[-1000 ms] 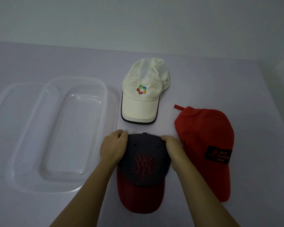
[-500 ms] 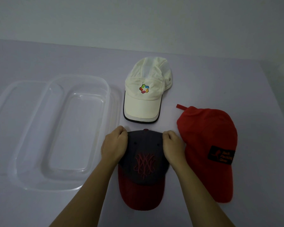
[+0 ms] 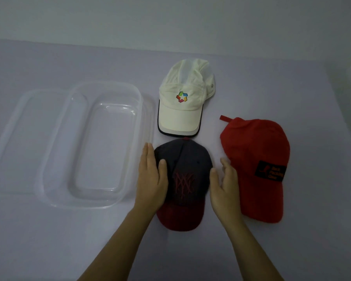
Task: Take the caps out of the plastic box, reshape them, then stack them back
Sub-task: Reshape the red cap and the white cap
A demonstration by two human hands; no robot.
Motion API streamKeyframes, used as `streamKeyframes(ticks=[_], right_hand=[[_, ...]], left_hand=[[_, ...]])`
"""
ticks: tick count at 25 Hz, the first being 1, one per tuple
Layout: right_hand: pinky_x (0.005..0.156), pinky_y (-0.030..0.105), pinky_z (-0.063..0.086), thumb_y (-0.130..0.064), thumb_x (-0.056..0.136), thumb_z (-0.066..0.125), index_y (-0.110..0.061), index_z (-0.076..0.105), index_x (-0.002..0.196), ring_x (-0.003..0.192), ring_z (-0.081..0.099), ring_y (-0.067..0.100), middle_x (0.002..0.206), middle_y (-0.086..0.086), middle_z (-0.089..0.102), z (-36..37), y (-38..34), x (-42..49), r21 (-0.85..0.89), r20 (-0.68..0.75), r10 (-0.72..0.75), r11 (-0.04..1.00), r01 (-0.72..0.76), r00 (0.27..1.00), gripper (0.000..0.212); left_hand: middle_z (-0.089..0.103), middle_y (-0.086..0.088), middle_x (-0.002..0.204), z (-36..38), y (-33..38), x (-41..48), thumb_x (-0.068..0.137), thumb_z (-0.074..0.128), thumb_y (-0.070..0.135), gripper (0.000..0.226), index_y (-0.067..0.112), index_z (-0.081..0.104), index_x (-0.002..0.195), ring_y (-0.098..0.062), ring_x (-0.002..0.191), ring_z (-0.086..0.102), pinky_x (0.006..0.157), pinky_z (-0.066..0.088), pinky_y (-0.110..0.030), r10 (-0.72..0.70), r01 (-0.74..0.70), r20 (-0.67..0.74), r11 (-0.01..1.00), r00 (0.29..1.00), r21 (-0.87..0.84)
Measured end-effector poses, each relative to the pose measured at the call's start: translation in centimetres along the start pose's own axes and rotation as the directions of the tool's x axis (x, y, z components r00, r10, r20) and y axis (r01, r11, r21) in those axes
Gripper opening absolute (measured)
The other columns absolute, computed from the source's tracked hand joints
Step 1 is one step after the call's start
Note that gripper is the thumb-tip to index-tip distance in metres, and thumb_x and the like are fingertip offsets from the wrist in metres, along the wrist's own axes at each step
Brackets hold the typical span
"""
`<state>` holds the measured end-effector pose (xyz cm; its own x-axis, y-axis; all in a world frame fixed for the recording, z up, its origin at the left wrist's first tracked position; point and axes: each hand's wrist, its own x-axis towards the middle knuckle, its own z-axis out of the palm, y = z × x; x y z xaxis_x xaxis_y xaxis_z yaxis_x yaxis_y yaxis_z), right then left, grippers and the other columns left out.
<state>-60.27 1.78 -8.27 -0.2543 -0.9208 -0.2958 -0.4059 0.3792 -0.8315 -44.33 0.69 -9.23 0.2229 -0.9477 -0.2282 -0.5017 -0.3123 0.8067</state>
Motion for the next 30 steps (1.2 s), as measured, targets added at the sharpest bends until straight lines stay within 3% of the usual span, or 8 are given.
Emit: streamKeyframes(ticks=[3, 8, 11, 14, 19, 23, 27, 30], right_hand=[[0.116, 0.038, 0.025, -0.029, 0.096, 0.044, -0.021, 0.019, 0.146, 0.14, 0.024, 0.009, 0.154, -0.004, 0.022, 1.8, 2.2, -3.3, 0.094, 0.098, 0.045, 0.994, -0.054, 0.994, 0.057], [0.115, 0.043, 0.028, -0.037, 0.093, 0.046, -0.029, 0.012, 0.148, 0.14, 0.024, 0.006, 0.155, -0.011, 0.02, 3.0, 3.8, -4.0, 0.128, 0.176, 0.008, 0.991, -0.031, 0.984, 0.065], [0.117, 0.037, 0.023, -0.033, 0.09, 0.054, -0.028, 0.008, 0.147, 0.14, 0.019, 0.004, 0.149, -0.019, 0.015, 2.0, 3.1, -3.8, 0.171, 0.194, 0.033, 0.983, -0.067, 0.981, 0.074], [0.118, 0.039, 0.02, -0.034, 0.088, 0.056, -0.026, 0.008, 0.148, 0.142, 0.015, 0.009, 0.156, -0.009, 0.012, 1.1, 2.2, -1.8, 0.165, 0.185, 0.073, 0.981, -0.104, 0.98, 0.077], [0.107, 0.028, 0.031, -0.039, 0.091, 0.052, -0.026, 0.018, 0.147, 0.129, 0.035, 0.008, 0.15, -0.006, 0.03, 1.1, 0.1, 0.6, 0.186, 0.298, 0.111, 0.967, -0.172, 0.948, 0.066], [0.111, 0.027, 0.017, -0.042, 0.094, 0.041, -0.026, 0.005, 0.148, 0.143, 0.012, 0.01, 0.157, -0.008, 0.007, 0.9, 0.8, -0.2, 0.171, 0.214, 0.13, 0.971, -0.169, 0.968, 0.067], [0.11, 0.022, 0.017, -0.033, 0.098, 0.035, -0.031, 0.003, 0.147, 0.137, 0.013, 0.0, 0.156, -0.012, 0.006, 1.6, 2.0, -2.7, 0.304, 0.238, 0.132, 0.931, -0.202, 0.962, 0.058], [0.118, 0.038, 0.019, -0.029, 0.097, 0.039, -0.035, 0.001, 0.146, 0.141, 0.014, 0.005, 0.157, -0.011, 0.005, 3.0, 2.7, -3.3, 0.311, 0.289, 0.08, 0.935, -0.173, 0.954, 0.061]], left_hand=[[0.001, 0.003, 0.159, 1.1, -1.1, -2.9, 0.099, 0.028, 0.031, 0.059, 0.017, -0.002, 0.148, -0.005, 0.143, 0.003, 0.113, 0.003, -0.02, -0.127, 0.125, -0.004, 0.983, 0.992, -0.131], [0.016, 0.01, 0.154, 1.9, -1.8, -3.6, 0.1, 0.026, 0.033, 0.055, 0.025, 0.002, 0.148, 0.006, 0.132, 0.015, 0.108, 0.014, -0.017, -0.139, 0.146, 0.046, 0.939, 0.989, -0.312], [0.012, 0.008, 0.157, 1.0, -2.2, -3.4, 0.099, 0.029, 0.034, 0.057, 0.022, 0.003, 0.149, 0.004, 0.133, 0.014, 0.108, 0.015, -0.018, -0.197, 0.207, 0.063, 0.92, 0.978, -0.332], [0.012, 0.007, 0.158, -0.1, -1.9, -2.3, 0.1, 0.03, 0.033, 0.055, 0.022, 0.007, 0.149, -0.004, 0.141, 0.015, 0.109, 0.015, -0.019, -0.214, 0.224, 0.068, 0.901, 0.974, -0.371], [0.023, 0.005, 0.156, -0.1, -1.2, -0.3, 0.099, 0.026, 0.043, 0.052, 0.029, 0.016, 0.148, -0.013, 0.141, 0.024, 0.117, 0.018, -0.032, -0.211, 0.252, 0.145, 0.885, 0.967, -0.392], [0.007, 0.008, 0.158, -0.1, -1.4, -1.4, 0.1, 0.024, 0.038, 0.057, 0.024, -0.001, 0.149, -0.007, 0.143, 0.012, 0.107, 0.011, -0.017, -0.219, 0.243, 0.106, 0.9, 0.97, -0.363], [0.005, 0.013, 0.155, 0.7, -2.3, -3.6, 0.099, 0.025, 0.036, 0.057, 0.025, -0.003, 0.148, 0.004, 0.134, 0.011, 0.107, 0.014, -0.012, -0.172, 0.213, 0.14, 0.901, 0.975, -0.378], [0.01, 0.025, 0.142, 1.3, -2.0, -4.0, 0.1, 0.024, 0.033, 0.053, 0.028, -0.001, 0.147, 0.008, 0.129, 0.016, 0.09, 0.019, 0.01, -0.147, 0.204, 0.167, 0.887, 0.975, -0.414]])
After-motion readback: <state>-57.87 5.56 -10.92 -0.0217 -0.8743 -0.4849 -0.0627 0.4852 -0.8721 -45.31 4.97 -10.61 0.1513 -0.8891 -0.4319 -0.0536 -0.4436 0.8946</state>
